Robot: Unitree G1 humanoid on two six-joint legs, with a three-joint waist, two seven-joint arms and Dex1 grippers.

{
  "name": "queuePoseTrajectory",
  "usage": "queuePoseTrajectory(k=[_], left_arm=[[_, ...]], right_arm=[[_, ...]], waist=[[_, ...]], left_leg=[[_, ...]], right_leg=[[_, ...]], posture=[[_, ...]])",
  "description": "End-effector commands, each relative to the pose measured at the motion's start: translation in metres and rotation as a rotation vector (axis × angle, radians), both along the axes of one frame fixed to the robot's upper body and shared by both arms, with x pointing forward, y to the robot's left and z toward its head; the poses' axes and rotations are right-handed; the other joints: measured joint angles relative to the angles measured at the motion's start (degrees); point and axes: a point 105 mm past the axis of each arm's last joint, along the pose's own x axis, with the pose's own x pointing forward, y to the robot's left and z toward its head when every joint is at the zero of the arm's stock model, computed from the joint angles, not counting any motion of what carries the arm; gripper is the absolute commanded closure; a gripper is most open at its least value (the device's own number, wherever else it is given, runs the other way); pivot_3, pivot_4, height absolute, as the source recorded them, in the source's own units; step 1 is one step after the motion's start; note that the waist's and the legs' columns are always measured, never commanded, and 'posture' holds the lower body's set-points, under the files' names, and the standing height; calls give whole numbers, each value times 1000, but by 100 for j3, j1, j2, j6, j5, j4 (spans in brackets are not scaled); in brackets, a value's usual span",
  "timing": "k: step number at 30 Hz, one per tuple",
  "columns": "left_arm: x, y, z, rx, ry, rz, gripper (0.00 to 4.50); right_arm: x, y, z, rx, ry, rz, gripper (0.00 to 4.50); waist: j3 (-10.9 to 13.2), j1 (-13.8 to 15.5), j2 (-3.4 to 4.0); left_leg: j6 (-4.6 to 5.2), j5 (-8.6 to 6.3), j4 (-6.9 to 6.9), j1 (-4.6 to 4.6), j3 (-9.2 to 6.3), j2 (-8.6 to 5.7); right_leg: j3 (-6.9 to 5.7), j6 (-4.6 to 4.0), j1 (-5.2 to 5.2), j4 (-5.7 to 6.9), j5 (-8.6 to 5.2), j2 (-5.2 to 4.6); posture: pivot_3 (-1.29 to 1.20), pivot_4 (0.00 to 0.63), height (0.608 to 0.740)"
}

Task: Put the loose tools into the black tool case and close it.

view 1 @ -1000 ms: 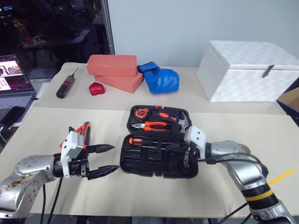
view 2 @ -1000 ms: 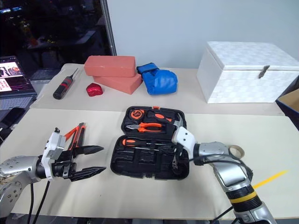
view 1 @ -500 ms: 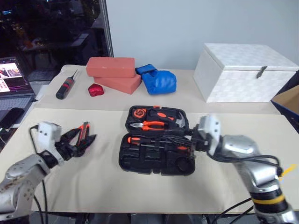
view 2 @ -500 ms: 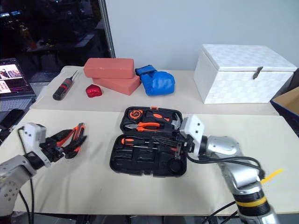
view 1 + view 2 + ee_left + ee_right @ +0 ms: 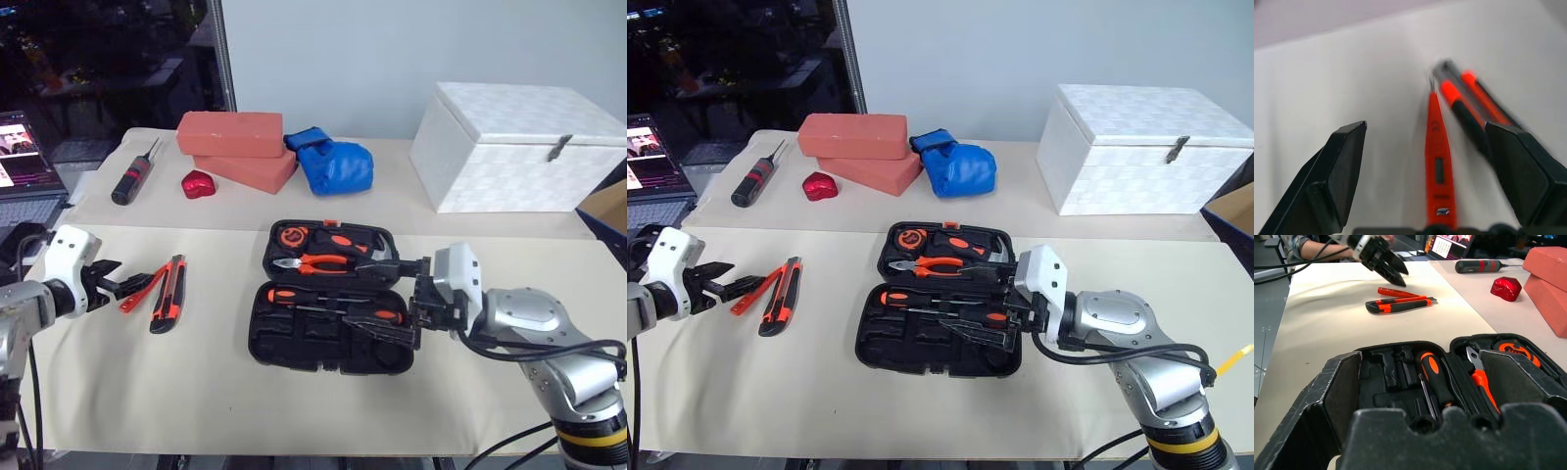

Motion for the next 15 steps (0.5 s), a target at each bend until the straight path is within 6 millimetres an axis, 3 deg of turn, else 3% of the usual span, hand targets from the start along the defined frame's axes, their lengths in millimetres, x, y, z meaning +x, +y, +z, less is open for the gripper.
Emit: queuePoseTrajectory(k=[1,5,9,11,15], left_arm=[[2,3,-4,65,41,-59,1050],[-1,3,-18,84,82,-103,2537],[-6,-1,-14,46,53,-151,3881],[-8,-9,0,-18,-5,-199,4015],[-28,-42,54,-75,-154,-422,4017]], right_arm=[[-7,0,12,-15,-92,7,0],[-10,-4,12,-33,-98,-2,0],[-12,-6,12,-34,-101,-8,0],[-13,-6,13,-28,-104,-7,0],[-19,-13,13,-11,-107,-11,0]], waist=[[0,18,-1],[0,39,-1],[0,53,-1],[0,48,-1],[8,70,-16]], left_leg=[[0,0,-3,-4,0,0],[0,-1,-7,-9,0,0],[0,0,-6,-4,0,0],[0,0,-6,-4,0,0],[-1,1,-2,-5,0,2]], right_leg=[[-1,0,-5,0,-1,2],[0,-3,-8,1,-4,2],[0,-2,-6,4,-5,1],[0,6,-5,4,-9,1],[-1,4,-7,10,-9,1]], posture=[[0,150,740],[0,150,740],[0,150,740],[0,150,740],[0,150,740]])
